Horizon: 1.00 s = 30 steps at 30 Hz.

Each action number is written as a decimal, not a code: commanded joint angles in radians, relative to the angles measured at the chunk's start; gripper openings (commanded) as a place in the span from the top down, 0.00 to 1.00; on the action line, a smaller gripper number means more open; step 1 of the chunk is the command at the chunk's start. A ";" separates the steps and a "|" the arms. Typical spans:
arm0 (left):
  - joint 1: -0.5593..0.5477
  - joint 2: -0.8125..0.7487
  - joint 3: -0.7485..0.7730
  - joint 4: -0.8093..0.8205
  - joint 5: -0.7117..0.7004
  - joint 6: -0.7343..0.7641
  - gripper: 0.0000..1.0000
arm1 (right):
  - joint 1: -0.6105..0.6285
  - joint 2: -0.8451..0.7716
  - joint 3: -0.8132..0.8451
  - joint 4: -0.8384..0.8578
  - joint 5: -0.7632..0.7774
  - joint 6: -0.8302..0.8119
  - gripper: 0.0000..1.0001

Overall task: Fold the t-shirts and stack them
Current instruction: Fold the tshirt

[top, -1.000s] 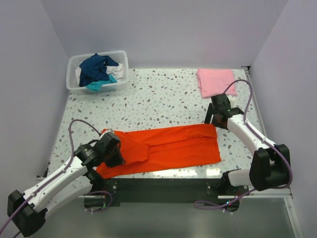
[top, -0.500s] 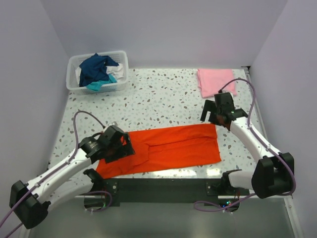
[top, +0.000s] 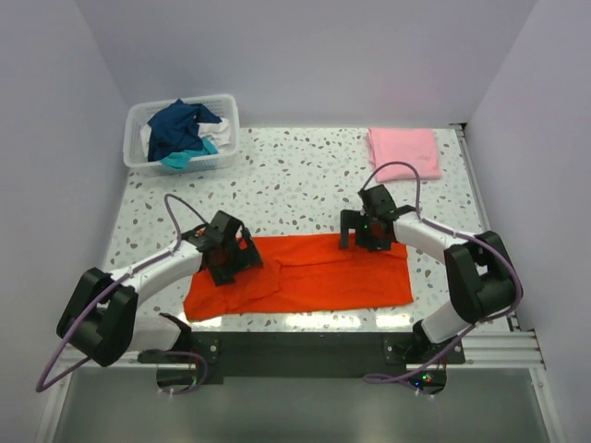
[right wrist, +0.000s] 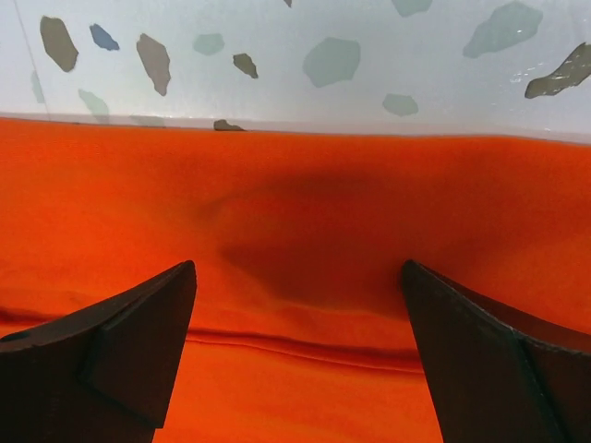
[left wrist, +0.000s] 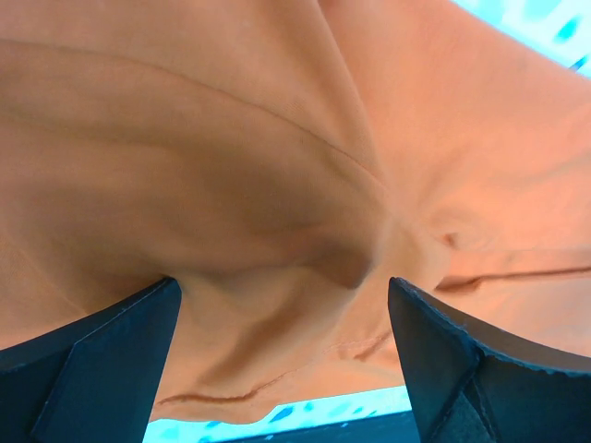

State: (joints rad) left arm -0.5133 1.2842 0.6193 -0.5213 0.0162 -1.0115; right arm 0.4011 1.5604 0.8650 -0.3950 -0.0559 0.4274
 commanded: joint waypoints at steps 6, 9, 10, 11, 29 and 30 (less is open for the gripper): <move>0.030 0.341 0.186 0.285 0.007 0.102 0.00 | 0.042 -0.112 -0.173 -0.001 -0.016 0.092 0.01; 0.030 0.544 0.360 0.279 0.050 0.146 0.00 | 0.134 -0.223 -0.242 -0.043 0.033 0.172 0.01; 0.029 0.597 0.472 0.268 0.079 0.157 0.00 | 0.169 -0.243 -0.256 -0.059 0.040 0.191 0.01; 0.026 0.700 0.524 0.262 0.124 0.162 0.02 | 0.238 -0.278 -0.262 -0.076 0.041 0.210 0.01; -0.031 1.366 1.531 0.027 0.133 0.189 0.00 | 0.670 -0.281 -0.172 -0.108 -0.018 0.275 0.01; -0.025 1.365 1.531 0.026 0.122 0.183 0.00 | 0.670 -0.293 -0.156 -0.160 0.000 0.268 0.01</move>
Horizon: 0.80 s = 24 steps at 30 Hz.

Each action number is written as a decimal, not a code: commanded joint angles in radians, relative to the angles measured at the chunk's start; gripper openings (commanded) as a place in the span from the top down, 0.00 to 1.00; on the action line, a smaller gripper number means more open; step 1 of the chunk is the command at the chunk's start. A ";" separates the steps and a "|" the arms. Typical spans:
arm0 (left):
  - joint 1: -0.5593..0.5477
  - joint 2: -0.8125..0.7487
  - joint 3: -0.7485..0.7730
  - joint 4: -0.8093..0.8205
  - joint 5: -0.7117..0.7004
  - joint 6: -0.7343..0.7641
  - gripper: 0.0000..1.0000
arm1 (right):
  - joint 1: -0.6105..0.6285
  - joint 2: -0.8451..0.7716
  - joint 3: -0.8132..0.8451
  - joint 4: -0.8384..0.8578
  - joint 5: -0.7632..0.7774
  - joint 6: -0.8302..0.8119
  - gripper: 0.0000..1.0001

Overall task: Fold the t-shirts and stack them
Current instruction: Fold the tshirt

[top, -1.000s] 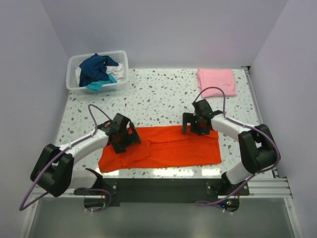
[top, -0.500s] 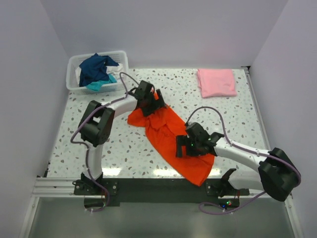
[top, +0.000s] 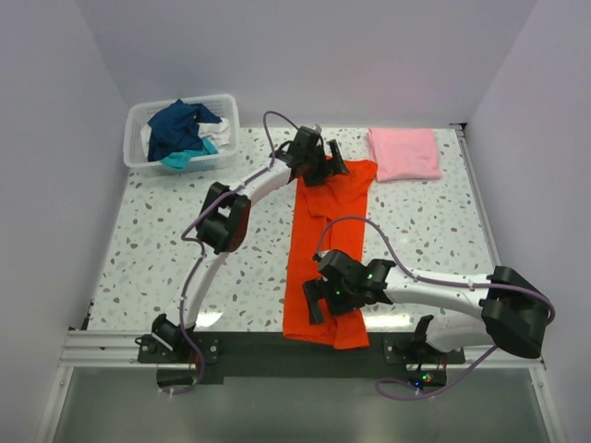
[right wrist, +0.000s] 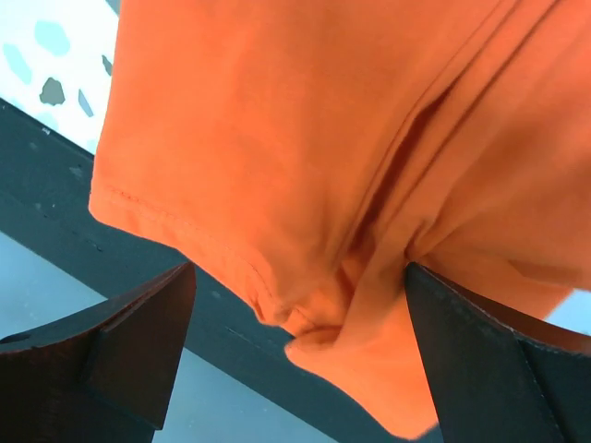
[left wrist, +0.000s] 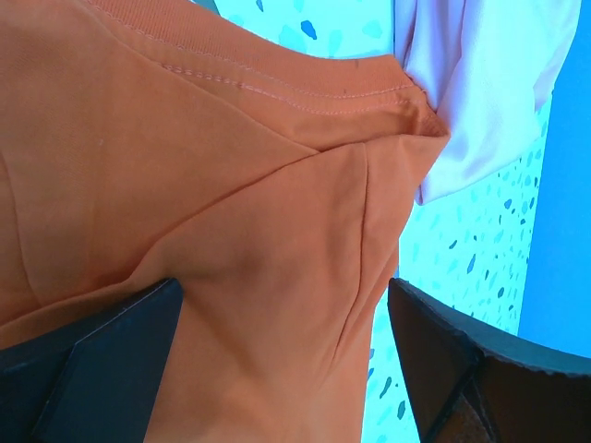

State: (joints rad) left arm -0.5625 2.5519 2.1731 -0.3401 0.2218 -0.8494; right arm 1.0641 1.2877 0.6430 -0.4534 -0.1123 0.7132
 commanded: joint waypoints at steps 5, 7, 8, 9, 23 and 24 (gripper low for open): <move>0.038 0.061 -0.025 -0.261 -0.323 -0.002 0.00 | 0.005 -0.083 0.124 -0.160 0.135 -0.023 0.01; 0.049 0.041 -0.041 -0.316 -0.369 -0.017 0.00 | 0.005 -0.088 0.145 -0.203 0.166 -0.017 0.01; 0.055 0.034 -0.051 -0.319 -0.386 -0.016 0.00 | 0.005 -0.094 0.153 -0.220 0.207 -0.009 0.01; 0.068 0.030 -0.065 -0.329 -0.392 -0.017 0.00 | 0.005 -0.100 0.158 -0.238 0.221 0.002 0.01; 0.156 0.151 0.132 -0.205 -0.254 0.084 0.00 | -0.021 -0.172 0.173 -0.214 0.238 0.045 0.01; 0.157 0.166 0.155 -0.191 -0.240 0.088 0.00 | -0.023 -0.177 0.164 -0.203 0.234 0.046 0.01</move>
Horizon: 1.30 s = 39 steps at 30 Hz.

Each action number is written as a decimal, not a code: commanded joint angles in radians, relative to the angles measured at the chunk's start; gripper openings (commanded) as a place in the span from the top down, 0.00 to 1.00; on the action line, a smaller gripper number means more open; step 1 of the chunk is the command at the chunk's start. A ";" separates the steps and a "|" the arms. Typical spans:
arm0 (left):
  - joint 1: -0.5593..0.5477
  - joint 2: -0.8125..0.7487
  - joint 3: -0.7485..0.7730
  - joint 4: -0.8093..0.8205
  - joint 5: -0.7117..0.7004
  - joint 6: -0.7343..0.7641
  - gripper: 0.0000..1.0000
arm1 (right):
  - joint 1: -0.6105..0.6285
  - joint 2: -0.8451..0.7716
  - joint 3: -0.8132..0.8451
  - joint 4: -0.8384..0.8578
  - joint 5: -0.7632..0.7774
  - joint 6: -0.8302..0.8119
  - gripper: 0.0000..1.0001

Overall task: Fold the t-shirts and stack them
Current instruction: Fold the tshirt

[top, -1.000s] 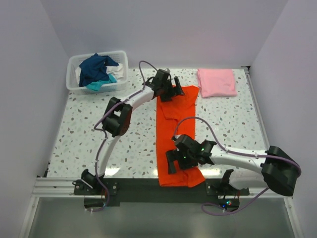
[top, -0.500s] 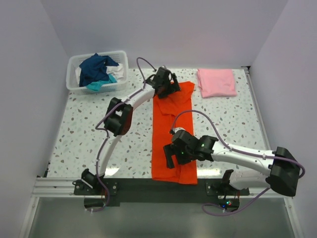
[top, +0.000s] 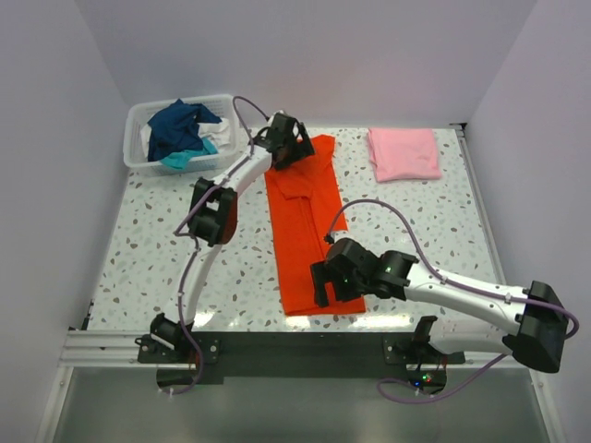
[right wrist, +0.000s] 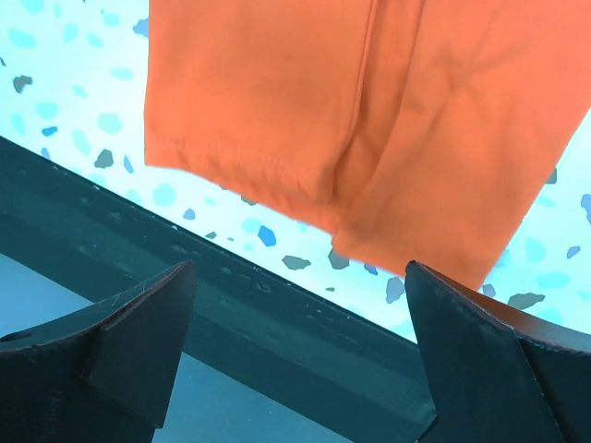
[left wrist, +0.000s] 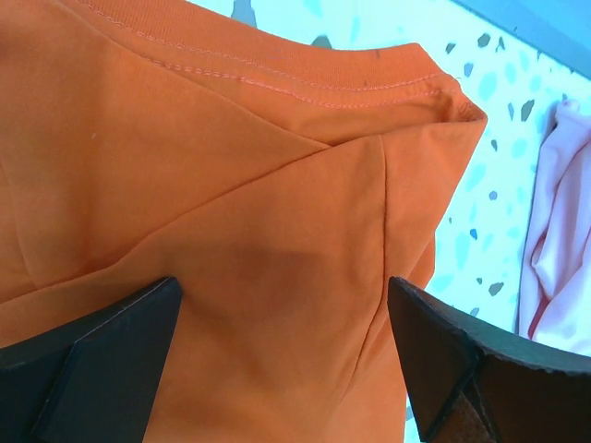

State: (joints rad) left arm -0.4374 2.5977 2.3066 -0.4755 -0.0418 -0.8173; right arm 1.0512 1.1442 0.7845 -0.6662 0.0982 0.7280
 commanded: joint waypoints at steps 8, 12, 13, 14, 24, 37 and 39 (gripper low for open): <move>0.035 0.159 0.076 0.090 0.207 0.053 0.00 | -0.025 -0.089 -0.011 0.019 0.024 0.079 0.01; 0.031 0.032 0.067 0.087 0.192 0.072 0.00 | -0.033 -0.112 -0.010 -0.018 0.086 0.106 0.01; 0.031 0.000 0.066 0.084 0.188 0.078 0.00 | -0.033 -0.118 -0.010 -0.022 0.095 0.113 0.01; 0.031 -0.034 0.065 0.071 0.181 0.084 0.00 | -0.036 -0.124 -0.010 -0.029 0.107 0.126 0.01; -0.145 -0.716 -0.410 0.020 -0.050 0.228 0.00 | -0.051 -0.189 -0.014 -0.099 0.187 0.142 0.01; -0.363 -1.311 -1.332 -0.071 -0.156 -0.074 0.00 | -0.108 -0.357 -0.134 -0.118 0.316 0.194 0.01; -0.400 -1.327 -1.421 -0.063 -0.127 -0.110 0.00 | -0.128 -0.345 -0.151 -0.092 0.295 0.189 0.01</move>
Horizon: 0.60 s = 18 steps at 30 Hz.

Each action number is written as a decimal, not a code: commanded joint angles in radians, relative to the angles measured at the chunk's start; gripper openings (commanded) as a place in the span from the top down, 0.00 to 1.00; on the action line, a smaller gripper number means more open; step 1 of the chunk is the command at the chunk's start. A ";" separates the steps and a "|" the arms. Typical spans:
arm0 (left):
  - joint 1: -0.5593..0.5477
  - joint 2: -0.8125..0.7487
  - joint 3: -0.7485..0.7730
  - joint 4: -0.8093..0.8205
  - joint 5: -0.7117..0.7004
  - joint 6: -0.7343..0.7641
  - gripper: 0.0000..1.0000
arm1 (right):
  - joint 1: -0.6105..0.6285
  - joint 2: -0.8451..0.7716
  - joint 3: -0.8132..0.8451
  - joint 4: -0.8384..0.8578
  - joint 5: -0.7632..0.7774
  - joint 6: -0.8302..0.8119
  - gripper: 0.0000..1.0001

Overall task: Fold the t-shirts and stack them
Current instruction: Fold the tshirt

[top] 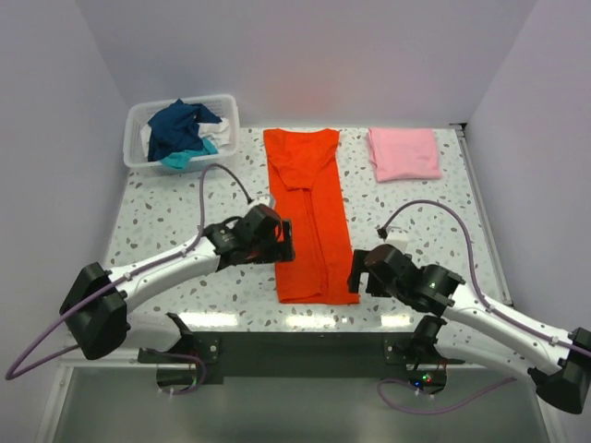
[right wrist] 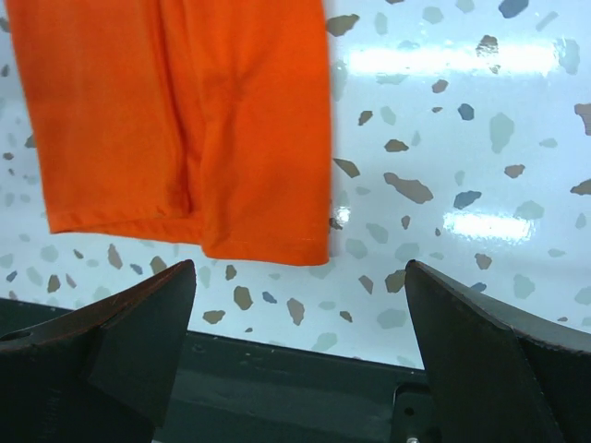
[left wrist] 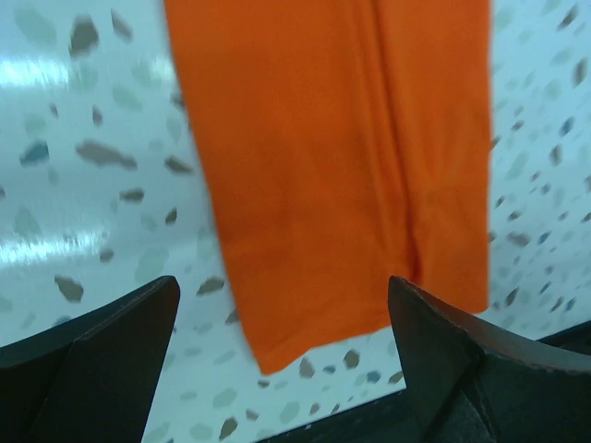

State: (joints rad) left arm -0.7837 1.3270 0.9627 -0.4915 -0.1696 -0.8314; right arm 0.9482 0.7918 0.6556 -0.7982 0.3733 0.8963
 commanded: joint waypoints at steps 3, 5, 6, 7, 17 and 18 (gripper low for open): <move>-0.117 -0.039 -0.169 -0.030 0.073 -0.150 0.01 | -0.074 0.059 -0.030 0.054 -0.020 0.021 0.01; -0.146 -0.031 -0.208 -0.038 0.093 -0.187 0.05 | -0.092 0.093 -0.027 0.056 -0.031 0.024 0.01; -0.156 -0.032 -0.217 -0.041 0.088 -0.193 0.07 | -0.094 0.121 -0.025 0.056 -0.033 0.027 0.01; -0.179 -0.035 -0.231 -0.044 0.076 -0.204 0.08 | -0.092 0.132 -0.025 0.060 -0.039 0.027 0.01; -0.209 0.063 -0.266 0.062 0.111 -0.230 0.43 | -0.106 0.182 -0.043 0.117 -0.089 0.038 0.01; -0.207 0.073 -0.262 0.062 0.114 -0.227 0.45 | -0.106 0.181 -0.045 0.117 -0.093 0.038 0.01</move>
State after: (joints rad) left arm -0.9890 1.3674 0.6827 -0.4759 -0.0631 -1.0412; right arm 0.8482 0.9760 0.6250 -0.7147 0.2913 0.9062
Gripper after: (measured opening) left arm 0.575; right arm 0.987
